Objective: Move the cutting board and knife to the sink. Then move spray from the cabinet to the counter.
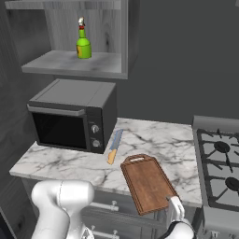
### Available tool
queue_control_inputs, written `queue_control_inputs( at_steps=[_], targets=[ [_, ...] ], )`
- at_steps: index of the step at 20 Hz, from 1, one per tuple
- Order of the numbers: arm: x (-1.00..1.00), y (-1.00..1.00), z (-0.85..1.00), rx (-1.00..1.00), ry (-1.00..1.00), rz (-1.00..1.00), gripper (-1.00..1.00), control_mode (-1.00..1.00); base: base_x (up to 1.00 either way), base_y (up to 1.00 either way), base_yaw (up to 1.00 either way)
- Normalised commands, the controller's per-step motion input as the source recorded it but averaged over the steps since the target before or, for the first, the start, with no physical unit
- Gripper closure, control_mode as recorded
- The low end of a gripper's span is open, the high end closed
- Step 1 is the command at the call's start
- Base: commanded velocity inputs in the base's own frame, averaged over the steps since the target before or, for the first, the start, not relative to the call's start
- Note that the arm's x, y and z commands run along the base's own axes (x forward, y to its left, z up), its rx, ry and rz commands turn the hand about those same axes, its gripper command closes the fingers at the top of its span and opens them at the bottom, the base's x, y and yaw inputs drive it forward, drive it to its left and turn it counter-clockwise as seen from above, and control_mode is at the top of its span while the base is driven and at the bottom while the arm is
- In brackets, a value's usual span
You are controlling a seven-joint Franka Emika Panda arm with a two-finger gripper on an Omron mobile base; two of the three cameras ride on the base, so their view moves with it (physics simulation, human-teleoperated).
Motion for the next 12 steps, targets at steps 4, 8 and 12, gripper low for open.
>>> queue_control_inputs(
  at_steps=[4, 8, 12],
  targets=[
    [0.00, -0.05, 0.00, 0.00, 0.01, -0.06, 1.00, -1.00, 0.00, 0.00, 0.00],
    [0.00, -0.08, 0.00, 0.00, 0.04, -0.06, 1.00, -1.00, 0.00, 0.00, 0.00],
    [-0.01, -0.12, 0.06, 0.00, 0.10, -0.04, 1.00, -1.00, 0.00, 0.00, 0.00]
  ],
)
